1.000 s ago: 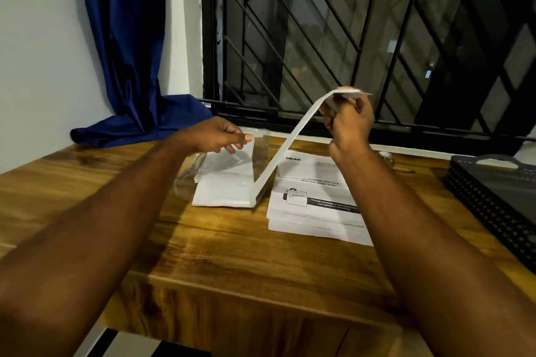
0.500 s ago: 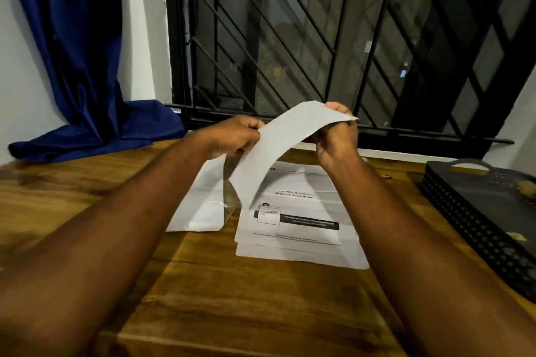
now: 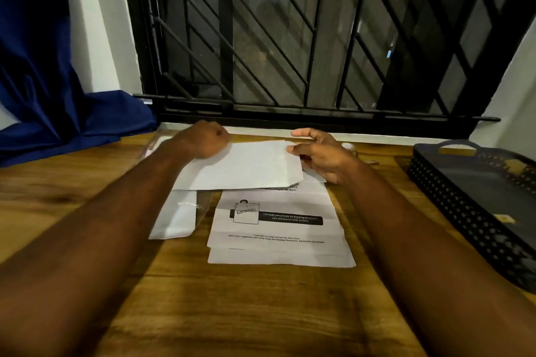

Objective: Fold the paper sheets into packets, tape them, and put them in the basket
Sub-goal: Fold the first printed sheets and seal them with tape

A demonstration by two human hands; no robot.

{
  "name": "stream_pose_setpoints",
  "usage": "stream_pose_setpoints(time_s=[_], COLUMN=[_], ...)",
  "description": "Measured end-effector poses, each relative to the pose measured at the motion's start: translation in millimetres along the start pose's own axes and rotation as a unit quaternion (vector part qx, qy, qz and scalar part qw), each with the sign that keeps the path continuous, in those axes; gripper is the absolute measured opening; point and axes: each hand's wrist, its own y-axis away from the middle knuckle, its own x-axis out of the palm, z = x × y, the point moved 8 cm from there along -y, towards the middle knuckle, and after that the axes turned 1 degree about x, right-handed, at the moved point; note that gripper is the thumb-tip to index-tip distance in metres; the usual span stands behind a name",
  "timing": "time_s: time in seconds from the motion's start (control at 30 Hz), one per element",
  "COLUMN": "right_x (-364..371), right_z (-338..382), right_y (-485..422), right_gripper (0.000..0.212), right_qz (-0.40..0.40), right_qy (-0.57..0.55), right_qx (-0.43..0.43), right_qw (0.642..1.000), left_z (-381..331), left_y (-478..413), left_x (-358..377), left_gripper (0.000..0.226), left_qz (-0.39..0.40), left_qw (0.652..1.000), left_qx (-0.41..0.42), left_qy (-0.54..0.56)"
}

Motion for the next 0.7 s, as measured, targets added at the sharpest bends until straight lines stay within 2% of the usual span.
stream_pose_setpoints(time_s=[0.07,0.13,0.3,0.37,0.43,0.57,0.7], right_x=[-4,-9,-14,-15,-16,-17,-21], right_z=[-8,-11,-11,-8,-7,-11,-2], right_y=[-4,-7,-17,-17,-17,-14,-10], right_gripper=[0.047,0.047,0.039,0.037,0.036,0.032,0.017], right_qz=[-0.015,-0.034,-0.055,-0.063,-0.074,-0.09,-0.125], right_qy=[0.001,0.005,0.015,0.007,0.011,0.05,0.087], right_qx=[0.004,-0.005,-0.025,-0.033,-0.042,-0.041,-0.083], right_qw=[1.0,0.999,0.998,0.997,0.996,0.994,0.985], left_z=[-9,-25,-50,-54,-58,-54,-44], left_y=[3,10,23,25,26,26,24], left_x=[19,34,59,65,69,62,50], left_gripper=[0.036,0.047,0.124,0.142,0.146,0.132,0.131], left_qz=[0.002,0.015,0.102,0.13,0.125,0.073,0.032], left_qw=[0.999,0.997,0.988,0.983,0.98,0.982,0.983], left_qx=[0.027,0.068,0.115,0.13,0.15,0.17,0.18], left_qy=[0.021,0.044,-0.001,-0.02,-0.032,-0.034,-0.028])
